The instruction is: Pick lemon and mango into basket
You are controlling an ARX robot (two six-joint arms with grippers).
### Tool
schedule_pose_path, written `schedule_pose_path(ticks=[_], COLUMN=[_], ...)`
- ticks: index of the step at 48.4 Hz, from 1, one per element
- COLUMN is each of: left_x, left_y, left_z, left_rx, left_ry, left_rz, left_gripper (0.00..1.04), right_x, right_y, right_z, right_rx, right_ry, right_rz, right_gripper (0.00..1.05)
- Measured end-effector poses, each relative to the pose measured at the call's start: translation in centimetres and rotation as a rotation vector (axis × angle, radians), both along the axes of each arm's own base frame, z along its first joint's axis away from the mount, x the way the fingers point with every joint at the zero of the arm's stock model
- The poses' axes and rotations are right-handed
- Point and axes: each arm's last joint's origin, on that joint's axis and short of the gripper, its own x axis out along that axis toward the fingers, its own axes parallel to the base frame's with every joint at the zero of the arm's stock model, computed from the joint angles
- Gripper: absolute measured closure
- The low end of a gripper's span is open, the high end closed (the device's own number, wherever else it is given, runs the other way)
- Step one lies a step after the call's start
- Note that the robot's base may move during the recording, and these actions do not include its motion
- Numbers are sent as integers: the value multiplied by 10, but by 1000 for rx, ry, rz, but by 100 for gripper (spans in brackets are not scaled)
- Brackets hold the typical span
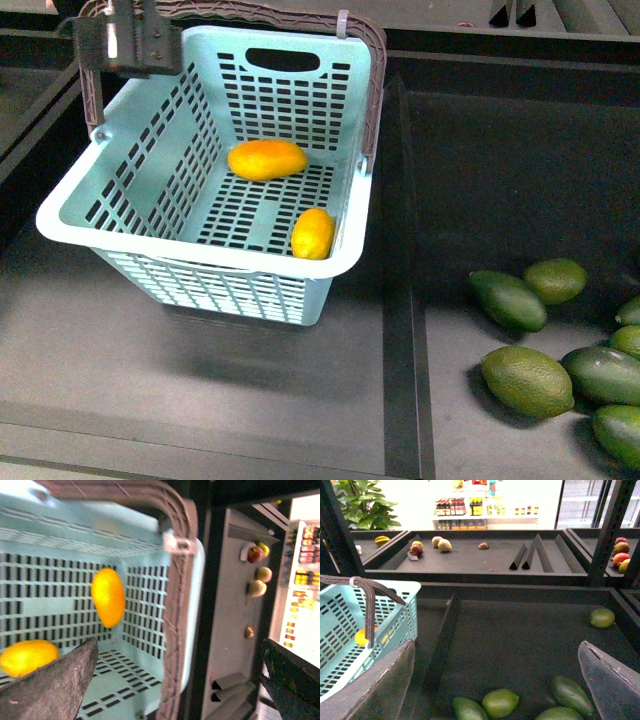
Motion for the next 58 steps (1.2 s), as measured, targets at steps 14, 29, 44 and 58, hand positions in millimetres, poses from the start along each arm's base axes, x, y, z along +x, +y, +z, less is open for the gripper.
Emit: schedule_pose_path(ticks=[14,29,44,58], left_x=[-37,-128,-182,-221], left_y=[6,92,124,141], left_z=[6,-9,-28,-44], left_rx=[30,1266,1383,1387], left_ry=[19,-445,-390,-380], left_rz=[-99,-654,-708,-712], left_gripper=[13,79,101,101], right_x=[0,0,0,0], right_y=[0,0,0,0], right_z=[0,0,0,0], right_rx=[0,0,0,0], right_ry=[0,0,0,0], right_rz=[0,-1,-1,-1], right_gripper=[9,9,9,9])
